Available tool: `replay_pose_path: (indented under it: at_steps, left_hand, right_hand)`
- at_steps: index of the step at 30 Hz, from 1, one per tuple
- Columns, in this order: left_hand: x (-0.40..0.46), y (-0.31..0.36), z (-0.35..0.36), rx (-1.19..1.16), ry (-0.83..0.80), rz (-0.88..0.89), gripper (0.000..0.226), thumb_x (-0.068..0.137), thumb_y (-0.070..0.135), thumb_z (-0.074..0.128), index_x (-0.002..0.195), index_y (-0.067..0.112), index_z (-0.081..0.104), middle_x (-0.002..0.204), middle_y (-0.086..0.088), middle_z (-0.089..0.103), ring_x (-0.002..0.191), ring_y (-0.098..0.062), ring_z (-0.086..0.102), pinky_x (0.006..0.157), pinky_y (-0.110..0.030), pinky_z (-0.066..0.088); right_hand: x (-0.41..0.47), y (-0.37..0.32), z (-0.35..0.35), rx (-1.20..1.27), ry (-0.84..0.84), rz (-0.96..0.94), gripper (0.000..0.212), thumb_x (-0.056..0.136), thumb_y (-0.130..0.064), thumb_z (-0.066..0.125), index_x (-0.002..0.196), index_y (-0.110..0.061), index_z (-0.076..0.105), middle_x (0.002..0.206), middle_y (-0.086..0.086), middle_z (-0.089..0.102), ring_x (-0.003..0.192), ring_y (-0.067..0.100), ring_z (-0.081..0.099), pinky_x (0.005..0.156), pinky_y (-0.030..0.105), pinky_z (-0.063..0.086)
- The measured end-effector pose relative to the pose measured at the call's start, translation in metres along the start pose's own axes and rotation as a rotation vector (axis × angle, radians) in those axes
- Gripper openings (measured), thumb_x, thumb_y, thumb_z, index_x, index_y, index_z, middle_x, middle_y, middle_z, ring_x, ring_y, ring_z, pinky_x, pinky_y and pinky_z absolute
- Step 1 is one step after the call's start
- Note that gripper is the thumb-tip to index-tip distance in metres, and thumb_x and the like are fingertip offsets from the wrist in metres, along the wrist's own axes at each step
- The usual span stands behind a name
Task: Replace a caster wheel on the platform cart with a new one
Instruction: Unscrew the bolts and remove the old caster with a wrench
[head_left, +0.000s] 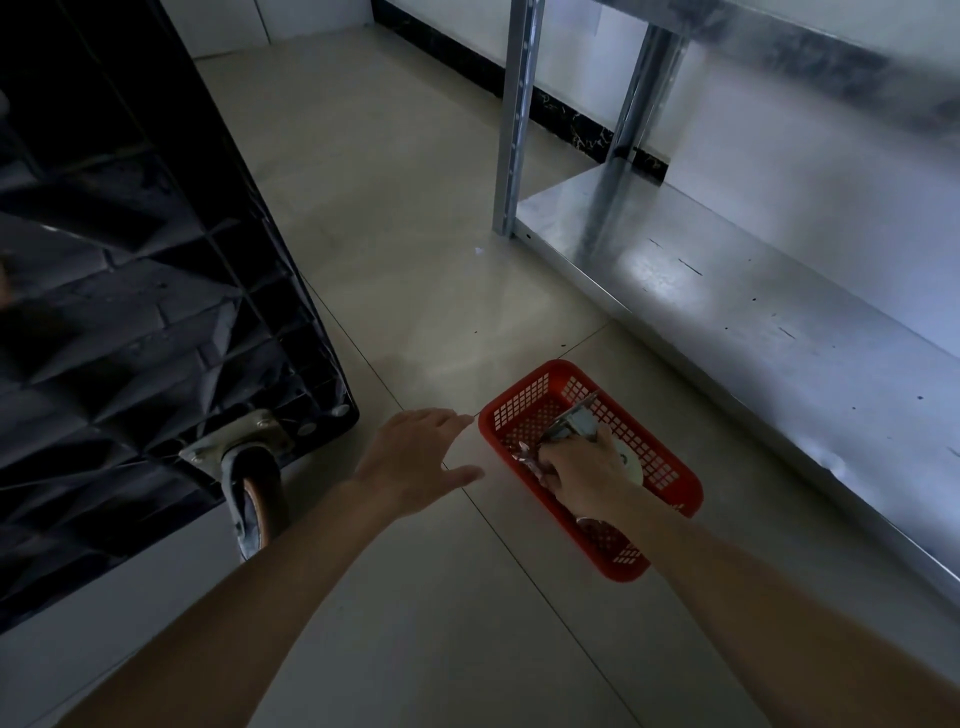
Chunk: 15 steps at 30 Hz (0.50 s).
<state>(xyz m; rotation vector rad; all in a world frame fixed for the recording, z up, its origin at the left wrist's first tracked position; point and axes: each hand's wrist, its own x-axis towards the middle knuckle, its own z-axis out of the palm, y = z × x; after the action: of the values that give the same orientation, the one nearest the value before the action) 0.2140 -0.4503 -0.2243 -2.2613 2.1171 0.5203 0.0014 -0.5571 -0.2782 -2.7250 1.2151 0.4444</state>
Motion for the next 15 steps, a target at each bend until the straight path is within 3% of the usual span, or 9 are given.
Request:
replay_pose_path:
  at_steps: [3, 6, 8, 9, 11, 13, 15]
  left_hand:
    - [-0.001, 0.0, -0.007, -0.011, 0.005, -0.004, 0.077, 0.092, 0.068, 0.049, 0.155, 0.029, 0.029, 0.158, 0.006, 0.037, 0.145, -0.015, 0.032, 0.119, -0.036, 0.021]
    - [-0.004, 0.0, -0.021, -0.002, 0.016, -0.007, 0.077, 0.093, 0.068, 0.047, 0.156, 0.029, 0.027, 0.16, 0.005, 0.034, 0.147, -0.015, 0.03, 0.12, -0.036, 0.02]
    - [-0.007, -0.001, -0.035, -0.007, 0.031, -0.008, 0.076, 0.094, 0.067, 0.046, 0.157, 0.03, 0.025, 0.161, 0.006, 0.032, 0.147, -0.015, 0.028, 0.12, -0.034, 0.019]
    - [-0.01, -0.002, -0.043, -0.012, 0.043, -0.009, 0.076, 0.094, 0.067, 0.046, 0.157, 0.031, 0.025, 0.161, 0.006, 0.032, 0.147, -0.015, 0.028, 0.119, -0.033, 0.019]
    - [-0.018, -0.002, -0.065, -0.011, 0.083, -0.008, 0.076, 0.094, 0.068, 0.046, 0.157, 0.031, 0.027, 0.16, 0.006, 0.033, 0.146, -0.016, 0.03, 0.118, -0.033, 0.022]
    - [-0.029, -0.003, -0.09, 0.001, 0.151, -0.009, 0.075, 0.093, 0.067, 0.049, 0.155, 0.029, 0.031, 0.158, 0.005, 0.038, 0.143, -0.016, 0.035, 0.115, -0.033, 0.027]
    - [-0.038, -0.004, -0.118, 0.0, 0.225, -0.014, 0.075, 0.092, 0.067, 0.051, 0.154, 0.029, 0.034, 0.156, 0.006, 0.04, 0.142, -0.016, 0.037, 0.115, -0.035, 0.03]
  right_hand:
    - [-0.007, -0.002, -0.008, 0.092, 0.03, -0.033, 0.007, 0.102, -0.035, 0.051, 0.102, -0.028, 0.053, 0.103, -0.008, 0.062, 0.103, 0.016, 0.056, 0.11, 0.04, 0.029]
    - [-0.008, -0.002, -0.013, 0.208, 0.078, -0.069, 0.01, 0.104, -0.038, 0.048, 0.098, -0.03, 0.047, 0.089, -0.014, 0.058, 0.085, 0.012, 0.059, 0.108, 0.038, 0.032]
    - [-0.008, -0.003, -0.023, 0.349, 0.097, -0.07, 0.012, 0.105, -0.037, 0.045, 0.097, -0.028, 0.048, 0.078, -0.011, 0.058, 0.069, 0.007, 0.057, 0.092, 0.032, 0.041]
    - [-0.009, -0.004, -0.031, 0.434, 0.119, -0.071, 0.013, 0.105, -0.036, 0.044, 0.096, -0.028, 0.049, 0.073, -0.008, 0.058, 0.06, 0.005, 0.054, 0.076, 0.031, 0.047]
    - [-0.013, -0.008, -0.053, 0.566, 0.202, -0.076, 0.013, 0.105, -0.033, 0.045, 0.095, -0.03, 0.051, 0.069, -0.004, 0.058, 0.05, 0.008, 0.048, 0.053, 0.028, 0.045]
    - [-0.016, -0.012, -0.079, 0.642, 0.285, -0.087, 0.011, 0.104, -0.033, 0.047, 0.094, -0.031, 0.052, 0.07, 0.002, 0.06, 0.051, 0.017, 0.052, 0.048, 0.035, 0.046]
    - [-0.019, -0.015, -0.111, 0.666, 0.355, -0.101, 0.009, 0.103, -0.029, 0.051, 0.094, -0.029, 0.052, 0.071, 0.003, 0.061, 0.054, 0.013, 0.054, 0.054, 0.038, 0.049]
